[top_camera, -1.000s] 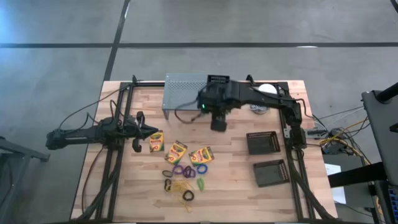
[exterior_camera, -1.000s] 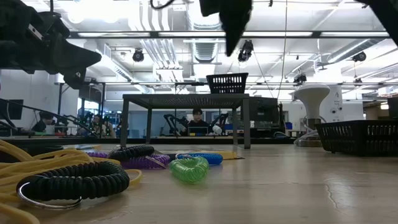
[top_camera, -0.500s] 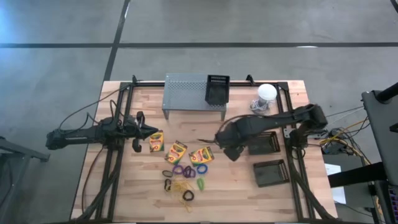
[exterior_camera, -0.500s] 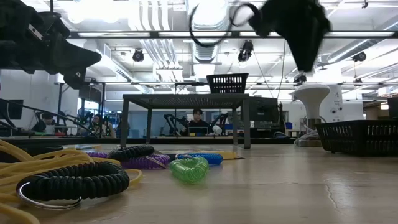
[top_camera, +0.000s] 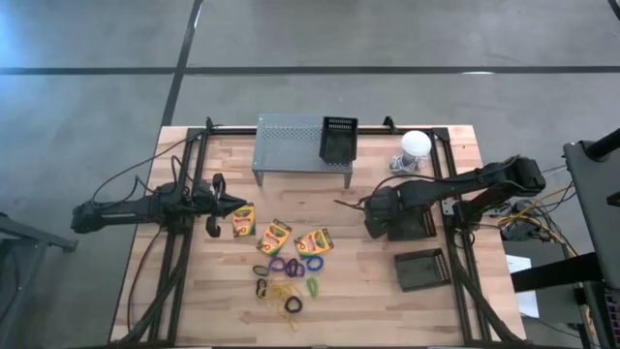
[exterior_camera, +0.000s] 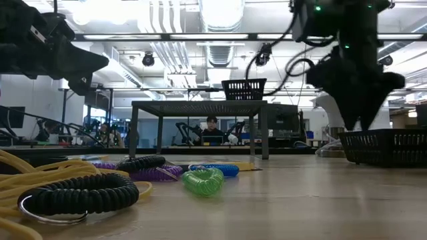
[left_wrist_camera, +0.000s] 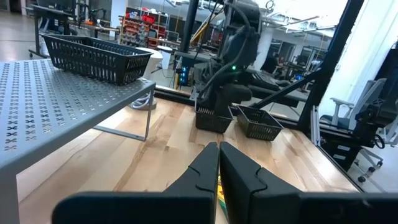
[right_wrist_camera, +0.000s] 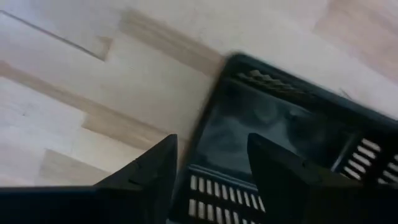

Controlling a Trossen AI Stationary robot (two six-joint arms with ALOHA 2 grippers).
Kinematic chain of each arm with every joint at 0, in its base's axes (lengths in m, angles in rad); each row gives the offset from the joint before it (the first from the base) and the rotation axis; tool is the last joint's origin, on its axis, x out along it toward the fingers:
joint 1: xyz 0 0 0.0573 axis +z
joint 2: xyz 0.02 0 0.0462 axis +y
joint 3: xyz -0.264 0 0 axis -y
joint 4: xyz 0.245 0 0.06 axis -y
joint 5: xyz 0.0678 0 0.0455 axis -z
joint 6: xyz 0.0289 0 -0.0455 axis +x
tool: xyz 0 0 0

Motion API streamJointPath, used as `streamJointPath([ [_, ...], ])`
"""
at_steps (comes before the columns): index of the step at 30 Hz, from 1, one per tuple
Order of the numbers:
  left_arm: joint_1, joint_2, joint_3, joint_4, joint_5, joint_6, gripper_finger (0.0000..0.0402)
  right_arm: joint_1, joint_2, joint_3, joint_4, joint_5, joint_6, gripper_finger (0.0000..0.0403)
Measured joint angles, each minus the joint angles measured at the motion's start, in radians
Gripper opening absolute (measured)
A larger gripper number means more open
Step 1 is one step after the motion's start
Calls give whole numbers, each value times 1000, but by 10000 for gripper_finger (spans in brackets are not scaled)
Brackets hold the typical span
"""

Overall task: Pick & Place Office Desk Supplies
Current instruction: Put the top black bin on the shelf

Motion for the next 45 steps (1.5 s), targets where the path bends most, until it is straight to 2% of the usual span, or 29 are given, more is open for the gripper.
streamJointPath([
  [3,0,0,0,0,0,0,21,2,-9,-31,36,-8,8,207],
  [6,0,0,0,0,0,0,21,1,-8,-50,87,-13,-1,193],
  [15,0,0,0,-1,0,0,21,8,-7,-70,125,-84,-49,68],
  [18,0,0,0,-1,0,0,21,17,-7,-28,125,-138,-65,25],
  [20,0,0,0,-1,0,0,21,28,-7,22,126,-151,-89,17],
  [23,0,0,0,0,0,0,21,40,-7,124,132,-181,-161,15],
  [26,0,0,0,-1,0,0,21,42,-7,222,197,-267,-257,15],
  [30,0,0,0,-1,0,0,21,43,16,328,404,-392,-422,14],
  [33,0,0,0,-1,0,0,21,40,82,428,577,-424,-591,14],
  [35,0,2,0,0,0,0,21,28,154,527,624,-443,-705,14],
  [38,0,6,0,1,0,0,21,1,276,716,584,-438,-914,14],
  [41,0,6,0,0,0,0,21,-42,400,934,421,-423,-1095,14],
  [43,0,6,0,-1,0,0,21,-75,481,1086,252,-332,-1201,14],
  [45,0,6,0,-1,0,0,21,-109,561,1238,79,-153,-1292,13],
])
